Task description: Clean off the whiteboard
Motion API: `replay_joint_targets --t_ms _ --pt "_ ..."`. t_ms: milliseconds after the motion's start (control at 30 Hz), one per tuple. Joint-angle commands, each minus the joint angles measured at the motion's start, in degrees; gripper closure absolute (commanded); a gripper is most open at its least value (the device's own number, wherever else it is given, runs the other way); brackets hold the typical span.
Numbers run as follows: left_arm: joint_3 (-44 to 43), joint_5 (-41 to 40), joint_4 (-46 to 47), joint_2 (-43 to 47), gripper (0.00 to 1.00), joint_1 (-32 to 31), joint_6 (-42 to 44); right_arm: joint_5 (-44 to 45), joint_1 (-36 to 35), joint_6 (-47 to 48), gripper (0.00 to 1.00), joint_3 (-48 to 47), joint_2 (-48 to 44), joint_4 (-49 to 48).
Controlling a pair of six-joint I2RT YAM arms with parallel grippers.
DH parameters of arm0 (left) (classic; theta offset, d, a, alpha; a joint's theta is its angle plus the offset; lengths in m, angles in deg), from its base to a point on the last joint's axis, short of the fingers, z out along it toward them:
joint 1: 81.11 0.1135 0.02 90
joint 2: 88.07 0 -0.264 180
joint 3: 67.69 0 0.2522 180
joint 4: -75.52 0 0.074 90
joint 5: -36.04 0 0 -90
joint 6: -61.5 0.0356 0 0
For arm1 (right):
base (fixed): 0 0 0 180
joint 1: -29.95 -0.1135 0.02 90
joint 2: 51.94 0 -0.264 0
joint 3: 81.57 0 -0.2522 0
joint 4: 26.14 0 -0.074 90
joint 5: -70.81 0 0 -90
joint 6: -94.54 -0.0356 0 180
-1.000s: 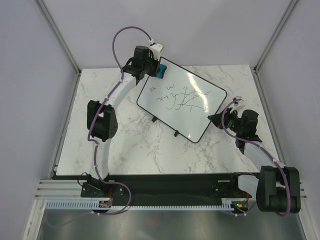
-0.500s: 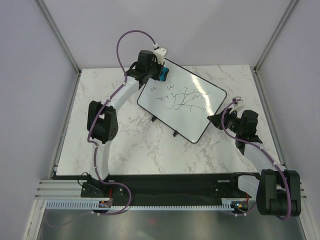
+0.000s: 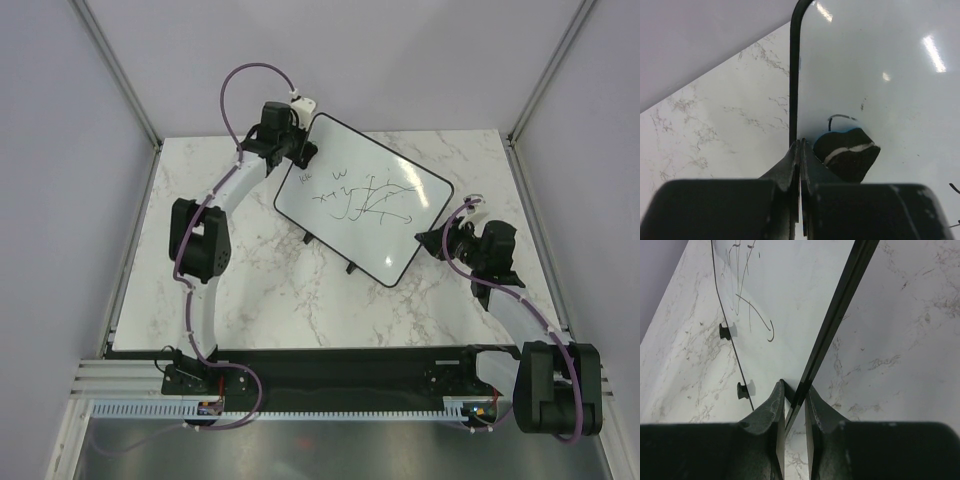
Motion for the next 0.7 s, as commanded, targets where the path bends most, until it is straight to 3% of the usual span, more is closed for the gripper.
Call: replay_joint_targets --t_ms 0,267,667 --pt "1.24 4.11 1.79 0.99 0.98 -1.3 1.74 5.63 0.71 6.06 1.0 0.06 -0.89 -0.13" --pt "10.01 12.2 0.39 6.96 0.98 -4.03 2.79 6.07 0.62 6.23 1.0 0.06 -0.8 0.13" --pt "31.29 12.38 -1.11 19.45 0.98 -6.58 6.66 6.16 0.71 5.8 1.0 0.24 -0.98 -0.22"
